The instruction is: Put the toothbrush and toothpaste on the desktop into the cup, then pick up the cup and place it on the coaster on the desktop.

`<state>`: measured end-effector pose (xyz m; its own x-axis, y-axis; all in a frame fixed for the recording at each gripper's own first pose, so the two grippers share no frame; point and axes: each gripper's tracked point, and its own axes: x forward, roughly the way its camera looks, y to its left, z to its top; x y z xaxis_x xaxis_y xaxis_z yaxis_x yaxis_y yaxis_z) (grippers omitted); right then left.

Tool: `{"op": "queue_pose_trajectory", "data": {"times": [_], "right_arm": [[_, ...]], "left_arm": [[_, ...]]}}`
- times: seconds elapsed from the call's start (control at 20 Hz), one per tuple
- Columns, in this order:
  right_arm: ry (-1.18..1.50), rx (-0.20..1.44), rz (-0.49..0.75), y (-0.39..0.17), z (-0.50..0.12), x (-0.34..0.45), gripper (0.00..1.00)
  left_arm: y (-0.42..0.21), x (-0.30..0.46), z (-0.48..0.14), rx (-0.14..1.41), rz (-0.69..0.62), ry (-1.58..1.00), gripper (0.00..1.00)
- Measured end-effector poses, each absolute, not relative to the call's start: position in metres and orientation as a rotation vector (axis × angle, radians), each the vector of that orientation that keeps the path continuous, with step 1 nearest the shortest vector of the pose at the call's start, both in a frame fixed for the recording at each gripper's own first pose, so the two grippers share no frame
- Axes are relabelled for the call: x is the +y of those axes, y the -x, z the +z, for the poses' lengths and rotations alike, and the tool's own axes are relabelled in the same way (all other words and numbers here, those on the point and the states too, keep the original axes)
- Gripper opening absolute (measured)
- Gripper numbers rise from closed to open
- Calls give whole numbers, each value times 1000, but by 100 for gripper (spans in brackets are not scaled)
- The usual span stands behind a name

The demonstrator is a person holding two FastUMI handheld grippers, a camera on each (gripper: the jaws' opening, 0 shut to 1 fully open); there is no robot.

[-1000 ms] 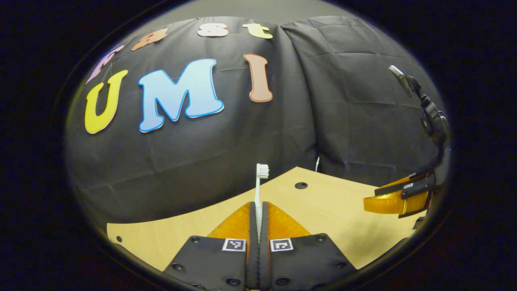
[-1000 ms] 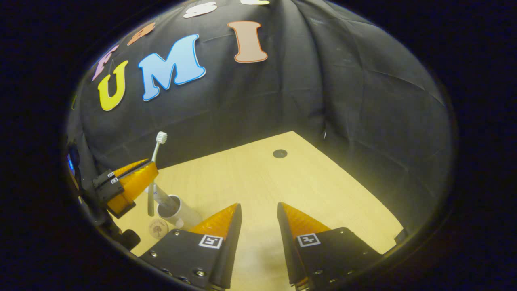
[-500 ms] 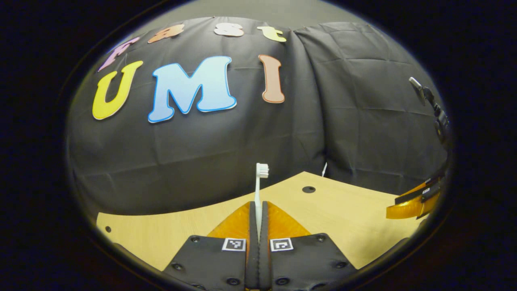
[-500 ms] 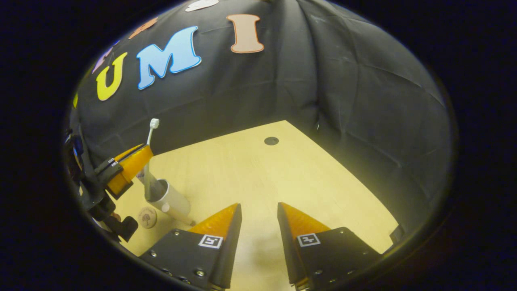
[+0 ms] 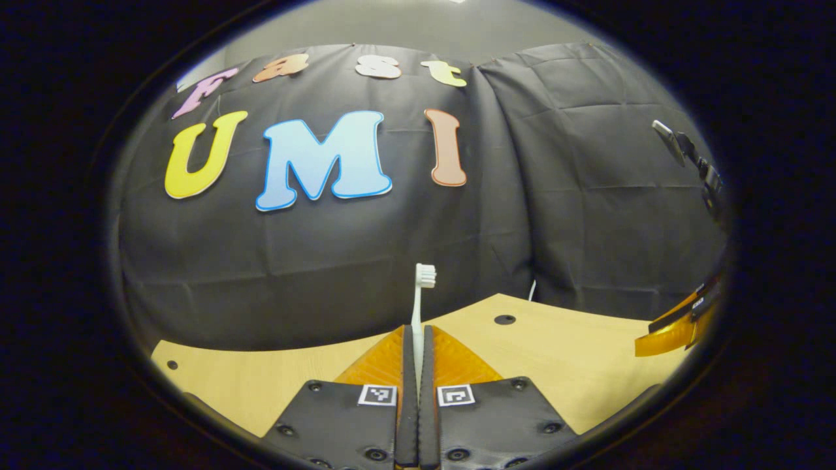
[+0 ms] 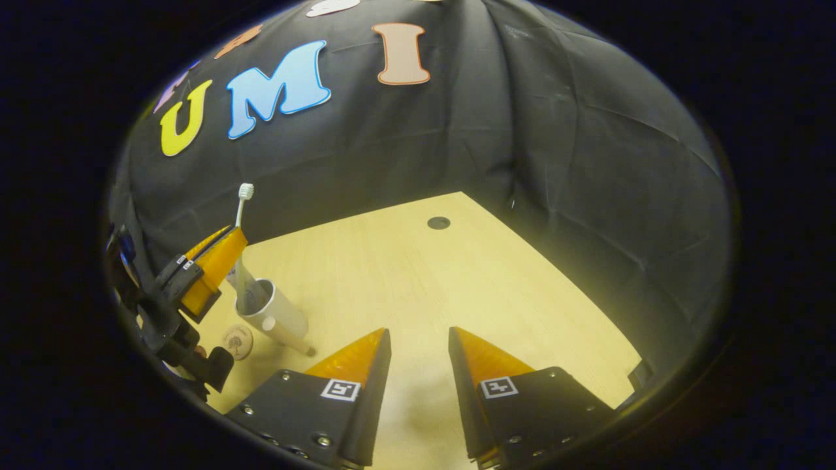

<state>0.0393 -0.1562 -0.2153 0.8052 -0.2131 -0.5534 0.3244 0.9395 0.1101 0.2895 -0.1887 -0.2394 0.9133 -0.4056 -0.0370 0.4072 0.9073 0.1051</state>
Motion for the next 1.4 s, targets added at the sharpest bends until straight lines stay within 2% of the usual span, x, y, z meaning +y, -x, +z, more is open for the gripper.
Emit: {"op": "queue_pose_trajectory", "data": {"times": [0.45,0.5,0.65,0.7,0.75,0.95,1.0,1.05,1.2,1.35,1.4], "right_arm": [[-206,591,-304,-23,-226,-155,52],[-209,591,-304,-21,-226,-154,52],[-198,602,-301,-17,-229,-153,52],[-197,602,-298,-16,-227,-152,52],[-200,602,-295,-15,-227,-150,52],[-207,601,-267,-21,-224,-139,52],[-207,602,-252,-23,-223,-134,52],[-205,602,-235,-27,-221,-129,52],[-194,611,-160,-38,-213,-108,52],[-168,625,-74,-48,-205,-90,52],[-162,631,-45,-53,-202,-85,52]], "left_arm": [[-292,-188,-241,-43,-415,-120,9],[-294,-190,-244,-35,-418,-120,17],[-291,-191,-247,-36,-407,-110,21],[-287,-188,-246,-38,-402,-107,37],[-286,-187,-245,-38,-397,-106,34],[-281,-184,-247,-27,-390,-107,39],[-279,-183,-247,-23,-387,-111,35],[-277,-182,-246,-16,-384,-110,35],[-263,-177,-235,-18,-384,-78,35],[-249,-170,-230,15,-374,-51,42],[-245,-167,-228,27,-366,-53,38]]}}
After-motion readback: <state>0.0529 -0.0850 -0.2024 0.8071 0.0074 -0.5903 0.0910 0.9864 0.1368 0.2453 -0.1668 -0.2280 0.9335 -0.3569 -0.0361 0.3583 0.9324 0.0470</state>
